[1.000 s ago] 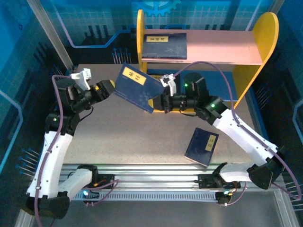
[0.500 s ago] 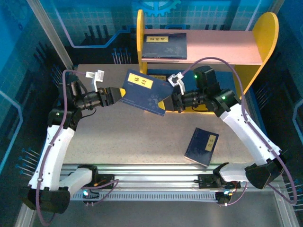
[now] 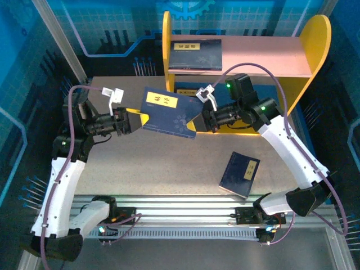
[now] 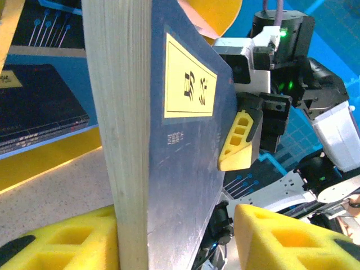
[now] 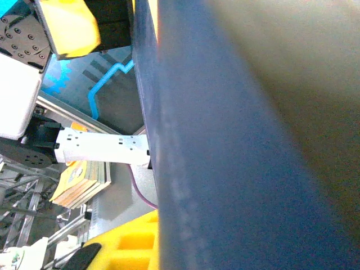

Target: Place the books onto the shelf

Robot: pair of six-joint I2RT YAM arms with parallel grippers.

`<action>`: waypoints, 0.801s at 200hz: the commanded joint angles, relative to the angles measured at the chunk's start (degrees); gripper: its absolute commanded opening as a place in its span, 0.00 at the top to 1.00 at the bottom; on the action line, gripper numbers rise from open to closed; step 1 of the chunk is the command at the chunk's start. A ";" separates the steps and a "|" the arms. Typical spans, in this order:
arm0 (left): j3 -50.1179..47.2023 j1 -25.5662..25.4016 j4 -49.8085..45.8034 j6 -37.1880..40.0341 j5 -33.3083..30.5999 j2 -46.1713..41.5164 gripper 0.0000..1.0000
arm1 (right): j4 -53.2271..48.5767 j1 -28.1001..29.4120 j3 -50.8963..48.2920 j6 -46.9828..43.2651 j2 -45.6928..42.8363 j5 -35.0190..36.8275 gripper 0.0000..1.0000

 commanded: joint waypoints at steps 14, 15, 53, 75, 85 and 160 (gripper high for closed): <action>0.72 -0.70 -1.70 2.91 2.99 -0.62 0.63 | -2.32 -0.38 3.27 -2.58 0.78 -3.09 0.85; 0.72 -0.70 -1.78 2.99 2.95 -0.62 0.64 | -2.34 -0.38 3.29 -2.64 0.79 -3.09 0.84; 1.16 -1.19 -2.91 3.65 2.35 -0.89 0.76 | -3.76 -0.39 4.74 -3.63 1.50 -3.88 0.83; 0.66 -2.09 -1.36 2.14 1.70 -0.62 0.94 | -3.43 -0.39 4.85 -3.09 1.27 -3.75 0.82; -0.03 -2.52 0.83 0.59 1.76 -0.76 0.99 | -2.71 -0.30 4.66 -2.42 0.86 -3.69 0.81; -3.53 -3.13 15.37 -8.64 -1.17 -3.55 1.00 | 10.08 -1.09 -1.95 11.26 -5.78 3.28 0.50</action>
